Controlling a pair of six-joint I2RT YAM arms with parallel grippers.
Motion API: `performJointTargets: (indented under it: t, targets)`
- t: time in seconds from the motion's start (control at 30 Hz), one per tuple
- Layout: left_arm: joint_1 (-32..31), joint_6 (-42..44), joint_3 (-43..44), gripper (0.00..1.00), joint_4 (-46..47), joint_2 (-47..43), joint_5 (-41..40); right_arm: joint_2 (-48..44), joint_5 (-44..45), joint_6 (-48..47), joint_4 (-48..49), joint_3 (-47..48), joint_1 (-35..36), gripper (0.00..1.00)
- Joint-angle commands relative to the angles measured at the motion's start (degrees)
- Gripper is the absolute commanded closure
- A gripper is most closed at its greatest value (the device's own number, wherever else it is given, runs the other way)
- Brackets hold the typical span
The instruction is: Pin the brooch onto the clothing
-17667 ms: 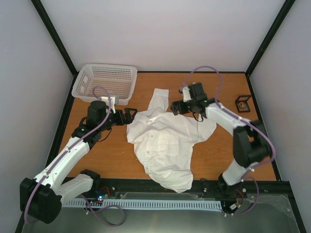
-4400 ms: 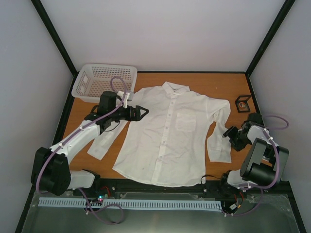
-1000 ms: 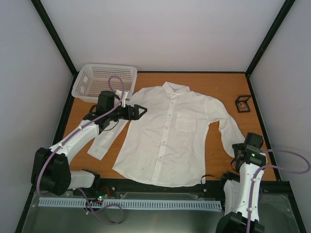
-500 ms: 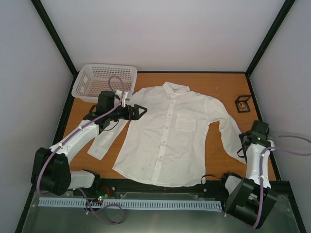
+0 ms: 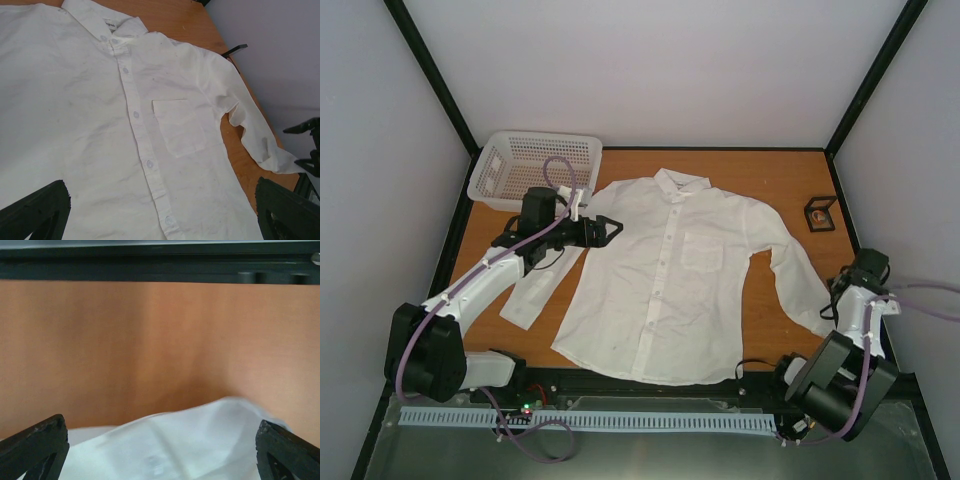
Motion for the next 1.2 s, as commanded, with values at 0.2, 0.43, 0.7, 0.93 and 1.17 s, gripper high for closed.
performJointTargets:
  t: [0.2,0.43,0.7,0.93,1.17]
  targets:
    - [0.36,1.62,1.38,0.0,0.16,-0.01,1.4,-18.48,-8.98,10.66,-18.73,-7.68,-6.6,0.09]
    - [0.39,1.91,1.39,0.0,0.16,-0.01,0.98,-15.8,-7.37,-9.32,-10.92,5.04,-6.25,0.05]
    - [0.4,1.4,1.21,0.0,0.16,0.89,0.94,-5.69,-22.31,-21.75,-1.5,7.84,4.99,0.02]
    - [0.39,1.71,1.18,0.0,0.16,0.82,0.28,11.21,-19.44,-15.09,4.17,11.07,11.19,0.02]
    - [0.4,2.35,1.39,0.0,-1.75,0.21,-0.65,10.14,-2.35,-5.72,-0.67,6.26,11.22,0.01]
